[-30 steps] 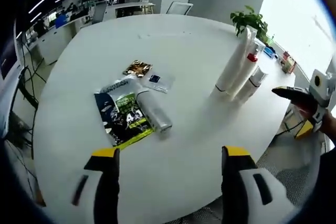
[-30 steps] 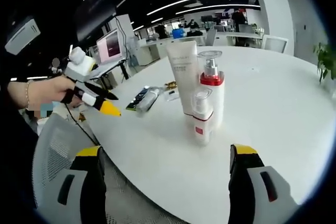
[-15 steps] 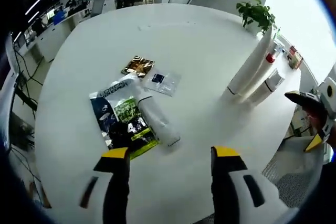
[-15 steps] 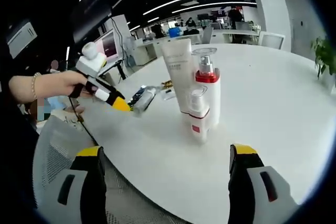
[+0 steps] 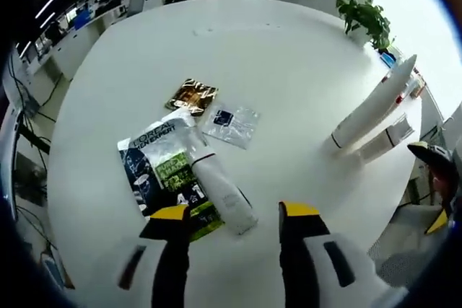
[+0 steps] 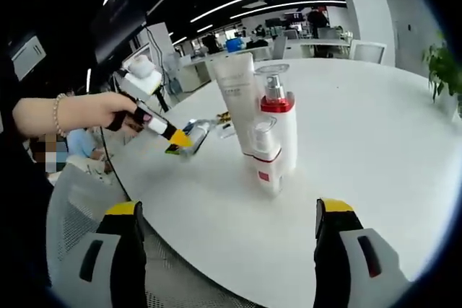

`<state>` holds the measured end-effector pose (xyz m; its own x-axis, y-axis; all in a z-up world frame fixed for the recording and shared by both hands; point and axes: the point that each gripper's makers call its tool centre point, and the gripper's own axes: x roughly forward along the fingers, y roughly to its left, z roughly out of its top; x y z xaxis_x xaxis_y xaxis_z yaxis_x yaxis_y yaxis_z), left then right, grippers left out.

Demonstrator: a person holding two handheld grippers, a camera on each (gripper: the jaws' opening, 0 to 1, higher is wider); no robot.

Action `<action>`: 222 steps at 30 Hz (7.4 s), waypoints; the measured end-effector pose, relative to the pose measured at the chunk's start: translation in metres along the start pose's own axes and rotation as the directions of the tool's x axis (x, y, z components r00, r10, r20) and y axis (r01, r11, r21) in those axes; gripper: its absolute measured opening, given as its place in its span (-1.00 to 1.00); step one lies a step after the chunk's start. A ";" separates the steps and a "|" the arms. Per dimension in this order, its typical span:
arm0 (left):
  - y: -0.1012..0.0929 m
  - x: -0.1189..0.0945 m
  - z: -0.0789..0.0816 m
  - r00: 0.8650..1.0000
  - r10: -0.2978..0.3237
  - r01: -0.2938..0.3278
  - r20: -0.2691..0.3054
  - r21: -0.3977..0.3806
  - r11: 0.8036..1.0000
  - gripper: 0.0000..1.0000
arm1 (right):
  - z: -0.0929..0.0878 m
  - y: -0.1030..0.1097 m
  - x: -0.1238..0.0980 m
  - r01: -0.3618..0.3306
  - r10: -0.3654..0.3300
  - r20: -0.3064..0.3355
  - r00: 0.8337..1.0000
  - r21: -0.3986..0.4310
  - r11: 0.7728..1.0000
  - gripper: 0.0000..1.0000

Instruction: Arrange the skincare products in the storage area until every visible bottle or jar stands upright without overlapping.

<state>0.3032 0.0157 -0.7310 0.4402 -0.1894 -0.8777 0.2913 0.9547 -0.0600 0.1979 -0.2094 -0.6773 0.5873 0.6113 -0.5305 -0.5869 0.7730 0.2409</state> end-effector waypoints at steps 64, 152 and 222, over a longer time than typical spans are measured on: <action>0.012 -0.010 -0.018 0.987 -0.156 0.162 0.043 -0.239 0.957 -0.62 | 0.000 -0.004 0.000 0.005 -0.005 0.002 1.000 0.030 1.000 0.93; -0.147 -0.235 0.033 0.400 -0.686 0.735 0.609 0.234 0.636 -0.63 | 0.174 0.137 -0.016 -0.659 0.429 0.557 0.711 0.318 0.681 -0.53; -0.164 -0.275 0.021 0.266 -0.883 0.771 0.387 0.464 0.436 -0.63 | 0.193 0.188 -0.058 -0.606 0.597 0.353 0.720 -0.098 0.789 -0.60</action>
<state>0.1522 -0.0938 -0.4693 0.1888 -0.9820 0.0035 0.8606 0.1637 -0.4823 0.1612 -0.0671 -0.4446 0.2690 0.9619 0.0484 -0.8740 0.2227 0.4319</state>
